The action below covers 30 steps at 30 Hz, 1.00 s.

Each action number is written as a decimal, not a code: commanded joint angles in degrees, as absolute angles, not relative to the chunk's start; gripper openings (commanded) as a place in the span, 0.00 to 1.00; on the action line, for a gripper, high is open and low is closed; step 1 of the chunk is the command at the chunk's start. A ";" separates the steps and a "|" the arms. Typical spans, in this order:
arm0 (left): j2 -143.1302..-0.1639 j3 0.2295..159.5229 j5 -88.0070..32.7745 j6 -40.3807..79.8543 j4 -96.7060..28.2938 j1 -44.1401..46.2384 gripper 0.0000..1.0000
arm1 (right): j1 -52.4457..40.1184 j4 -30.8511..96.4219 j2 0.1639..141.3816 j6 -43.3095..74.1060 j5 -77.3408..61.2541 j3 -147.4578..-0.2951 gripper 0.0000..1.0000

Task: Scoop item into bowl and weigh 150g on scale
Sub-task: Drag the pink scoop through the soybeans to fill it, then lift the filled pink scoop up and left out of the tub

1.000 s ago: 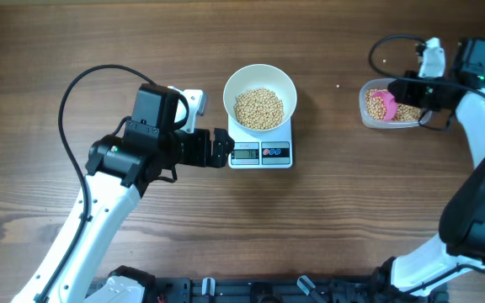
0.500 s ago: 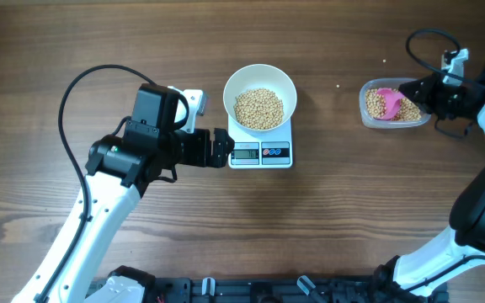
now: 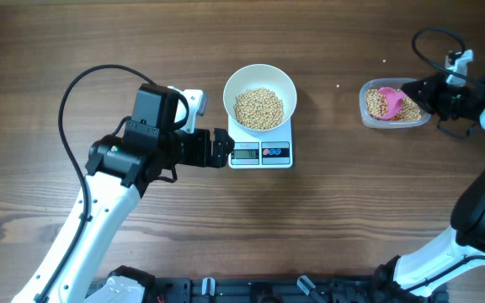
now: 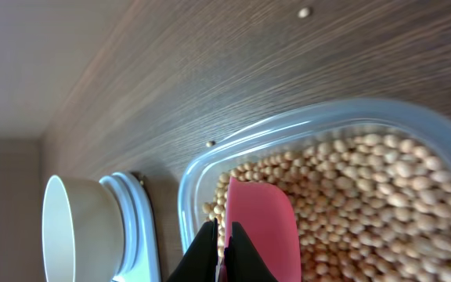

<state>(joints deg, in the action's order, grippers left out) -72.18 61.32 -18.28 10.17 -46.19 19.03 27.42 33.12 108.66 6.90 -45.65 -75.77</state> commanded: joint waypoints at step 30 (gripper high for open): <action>-72.34 60.90 -18.98 9.28 -46.04 19.27 1.00 | 39.16 33.76 109.34 9.26 -71.57 -75.29 0.04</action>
